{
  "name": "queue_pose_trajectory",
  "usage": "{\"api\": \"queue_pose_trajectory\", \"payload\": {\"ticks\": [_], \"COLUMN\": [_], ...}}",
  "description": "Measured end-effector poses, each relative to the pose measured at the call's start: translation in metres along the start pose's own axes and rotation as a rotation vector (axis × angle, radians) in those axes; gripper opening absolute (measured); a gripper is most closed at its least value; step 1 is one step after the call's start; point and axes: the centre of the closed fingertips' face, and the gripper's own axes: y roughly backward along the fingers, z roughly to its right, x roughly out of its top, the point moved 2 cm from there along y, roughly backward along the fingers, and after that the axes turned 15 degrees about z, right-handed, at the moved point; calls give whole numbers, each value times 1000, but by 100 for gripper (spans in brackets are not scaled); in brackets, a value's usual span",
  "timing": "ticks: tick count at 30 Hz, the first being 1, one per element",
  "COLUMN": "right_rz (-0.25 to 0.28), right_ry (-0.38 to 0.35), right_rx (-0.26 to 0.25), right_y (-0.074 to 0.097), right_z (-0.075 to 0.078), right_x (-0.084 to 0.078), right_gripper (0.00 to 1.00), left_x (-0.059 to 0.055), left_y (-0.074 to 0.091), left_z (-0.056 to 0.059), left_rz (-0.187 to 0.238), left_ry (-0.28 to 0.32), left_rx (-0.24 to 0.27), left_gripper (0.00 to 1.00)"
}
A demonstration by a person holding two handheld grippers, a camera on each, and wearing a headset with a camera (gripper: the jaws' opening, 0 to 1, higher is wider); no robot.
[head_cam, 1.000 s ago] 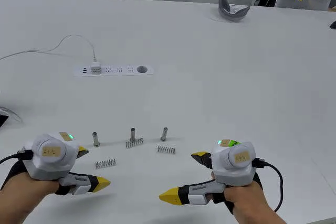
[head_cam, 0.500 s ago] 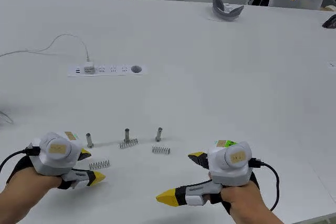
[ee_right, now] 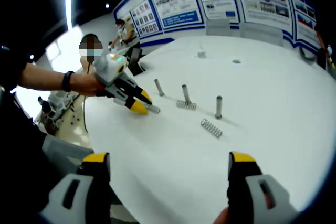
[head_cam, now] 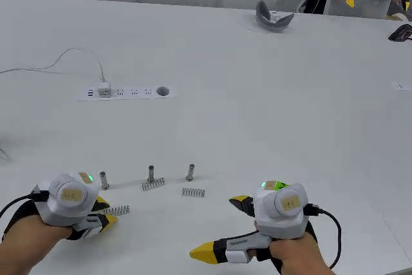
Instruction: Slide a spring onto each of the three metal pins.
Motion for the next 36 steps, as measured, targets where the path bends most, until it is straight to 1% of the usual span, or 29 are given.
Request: {"api": "queue_pose_trajectory", "payload": {"ticks": [9,10,15,17,20,25,36], "right_rz": [1,1,0,0,2,7,14], "right_ry": [-1,-1,1,1,0,-1,-9], "right_rx": [4,3,3,2,1,3,21], "right_y": [-1,-1,0,1,1,1,-3], "right_z": [-1,-1,-2,-2,-3,-4,-11], "right_x": [0,0,-1,-1,-1,-1,0], "right_gripper": [95,95,95,95,95,95,94], "left_x": [-5,-4,-5,-5,-5,-3,2], "left_y": [-2,-2,-1,0,4,11,28], "left_z": [0,0,0,1,1,3,9], "left_rz": [-11,-8,-10,-9,-3,6,33], "left_ry": [3,14,41,64,90,109,124], "left_rx": [15,26,43,51,64,79,98], "left_gripper": [12,11,11,11,10,10,10]}}
